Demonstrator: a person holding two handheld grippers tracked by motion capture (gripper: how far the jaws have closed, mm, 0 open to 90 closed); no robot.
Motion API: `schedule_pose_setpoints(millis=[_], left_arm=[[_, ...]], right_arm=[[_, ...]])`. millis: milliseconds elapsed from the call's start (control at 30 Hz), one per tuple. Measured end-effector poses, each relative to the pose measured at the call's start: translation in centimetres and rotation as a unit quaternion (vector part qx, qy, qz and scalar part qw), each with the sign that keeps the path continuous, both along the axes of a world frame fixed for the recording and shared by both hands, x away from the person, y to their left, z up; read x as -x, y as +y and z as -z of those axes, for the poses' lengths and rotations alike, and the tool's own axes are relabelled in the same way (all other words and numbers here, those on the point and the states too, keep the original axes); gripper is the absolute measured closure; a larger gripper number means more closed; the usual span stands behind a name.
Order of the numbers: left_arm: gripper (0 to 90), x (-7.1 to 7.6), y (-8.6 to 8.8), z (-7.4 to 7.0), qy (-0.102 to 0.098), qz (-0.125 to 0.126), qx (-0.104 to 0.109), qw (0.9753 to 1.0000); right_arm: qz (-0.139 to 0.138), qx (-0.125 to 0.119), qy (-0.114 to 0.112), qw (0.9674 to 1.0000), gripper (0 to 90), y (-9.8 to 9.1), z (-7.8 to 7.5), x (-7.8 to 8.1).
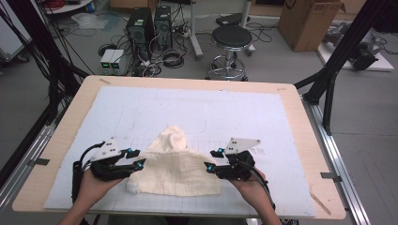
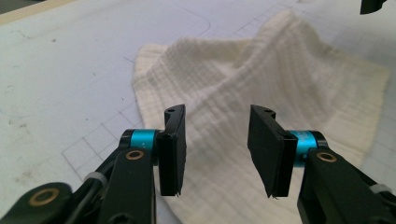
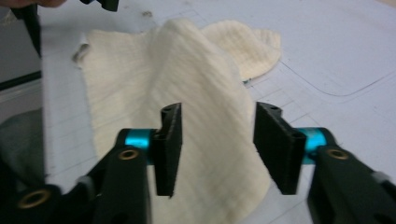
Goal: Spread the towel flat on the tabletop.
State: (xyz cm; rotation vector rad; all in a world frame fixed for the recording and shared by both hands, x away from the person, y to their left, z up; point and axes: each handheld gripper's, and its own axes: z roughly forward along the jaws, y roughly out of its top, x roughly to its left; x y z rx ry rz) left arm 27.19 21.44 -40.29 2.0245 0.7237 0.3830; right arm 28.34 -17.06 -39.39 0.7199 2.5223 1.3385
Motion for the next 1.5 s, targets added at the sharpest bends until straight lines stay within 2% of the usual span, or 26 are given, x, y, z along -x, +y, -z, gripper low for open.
schedule_pose_setpoints(millis=[33, 67, 100, 167, 200, 233, 267, 300, 333, 400, 433, 500, 533, 567, 667, 700, 733, 767, 833, 1000, 1100, 1133, 1233, 1333, 1500], left_arm=[[52.2, -0.3, -0.2, 0.2, 0.005, 0.003, -0.004, 1.0000], [52.2, -0.6, -0.4, 0.5, 0.006, 0.005, -0.009, 0.9999], [49.9, -0.8, -0.6, 0.7, 0.011, 0.005, -0.010, 0.9999], [49.2, -1.4, -0.6, 1.2, 0.027, 0.005, -0.007, 0.9996], [50.1, -1.7, -0.7, 1.5, 0.035, 0.001, -0.007, 0.9994], [50.1, -2.0, -0.8, 1.8, 0.043, -0.003, -0.010, 0.9990], [52.1, -2.2, -0.8, 2.0, 0.043, -0.007, -0.018, 0.9989], [52.1, -2.4, -0.9, 2.2, 0.042, -0.014, -0.022, 0.9988], [55.7, -2.6, -0.9, 2.4, 0.045, -0.016, -0.021, 0.9986], [63.7, -3.0, -1.0, 2.7, 0.050, -0.015, -0.024, 0.9984], [63.7, -3.1, -1.0, 2.8, 0.054, -0.011, -0.030, 0.9980], [77.5, -3.1, -1.1, 3.0, 0.059, 0.001, -0.042, 0.9974], [77.5, -2.9, -1.0, 3.0, 0.057, 0.002, -0.047, 0.9973], [83.0, -2.7, -0.9, 3.0, 0.052, 0.002, -0.047, 0.9975], [85.2, -1.9, -0.5, 2.7, 0.043, -0.001, -0.032, 0.9986], [86.3, -1.6, -0.3, 2.6, 0.039, 0.000, -0.032, 0.9987], [86.3, -1.4, -0.2, 2.6, 0.040, -0.001, -0.029, 0.9988], [86.6, -0.8, 0.1, 2.5, 0.036, 0.000, -0.028, 0.9990], [86.7, -0.5, 0.2, 2.4, 0.036, 0.003, -0.025, 0.9990], [86.6, 1.2, 0.7, 2.0, 0.040, 0.009, -0.014, 0.9991], [86.6, 2.2, 1.0, 2.1, 0.046, 0.014, -0.011, 0.9988], [86.6, 2.7, 1.3, 2.2, 0.046, 0.016, -0.015, 0.9987], [86.6, 3.2, 1.4, 2.3, 0.051, 0.021, -0.017, 0.9983], [86.6, 3.8, 1.5, 2.3, 0.051, 0.025, -0.025, 0.9981], [85.8, 4.7, 1.6, 2.5, 0.059, 0.035, -0.027, 0.9973]], right_arm=[[0.004, 0.008, 0.015, 0.9999, 46.0, 0.2, 0.7, -1.1], [0.004, 0.008, 0.015, 0.9999, 46.0, 0.2, 0.7, -1.1], [0.006, 0.006, 0.028, 0.9996, 45.7, 0.4, 1.4, -1.9], [0.002, 0.005, 0.031, 0.9995, 46.3, 0.5, 1.7, -2.2], [-0.003, 0.011, 0.047, 0.9988, 47.7, 0.8, 2.3, -2.5], [-0.003, 0.011, 0.047, 0.9988, 47.7, 0.8, 2.3, -2.5], [-0.008, 0.024, 0.060, 0.9979, 53.1, 1.0, 2.7, -2.8], [-0.008, 0.024, 0.060, 0.9979, 53.1, 1.0, 2.7, -2.8], [-0.008, 0.025, 0.068, 0.9974, 61.9, 1.0, 3.0, -3.1], [-0.008, 0.026, 0.072, 0.9970, 68.7, 1.0, 3.1, -3.2], [-0.008, 0.026, 0.072, 0.9970, 68.7, 1.0, 3.1, -3.2], [-0.013, 0.025, 0.074, 0.9968, 75.0, 1.0, 3.3, -3.2], [-0.013, 0.025, 0.078, 0.9965, 77.9, 1.1, 3.3, -3.0], [-0.015, 0.025, 0.063, 0.9976, 83.2, 1.0, 3.2, -2.5], [-0.009, 0.026, 0.057, 0.9980, 85.0, 0.8, 2.9, -1.9], [-0.007, 0.018, 0.047, 0.9987, 85.7, 0.5, 2.3, -1.4], [-0.007, 0.018, 0.047, 0.9987, 85.7, 0.5, 2.3, -1.4], [-0.006, 0.005, 0.040, 0.9992, 85.8, 0.1, 1.7, -0.9], [-0.007, 0.001, 0.038, 0.9992, 85.8, 0.0, 1.4, -0.6], [-0.015, 0.001, 0.016, 0.9998, 85.1, -0.1, 0.3, 1.3], [-0.019, 0.002, 0.013, 0.9997, 85.0, 0.0, 0.3, 1.9], [-0.019, 0.011, 0.010, 0.9997, 84.6, 0.0, 0.4, 2.7], [-0.025, 0.012, 0.009, 0.9996, 84.6, 0.0, 0.7, 3.4], [-0.037, 0.024, 0.017, 0.9989, 84.4, 0.3, 1.1, 4.7], [-0.051, 0.034, 0.023, 0.9979, 82.5, 0.4, 1.7, 5.5]])
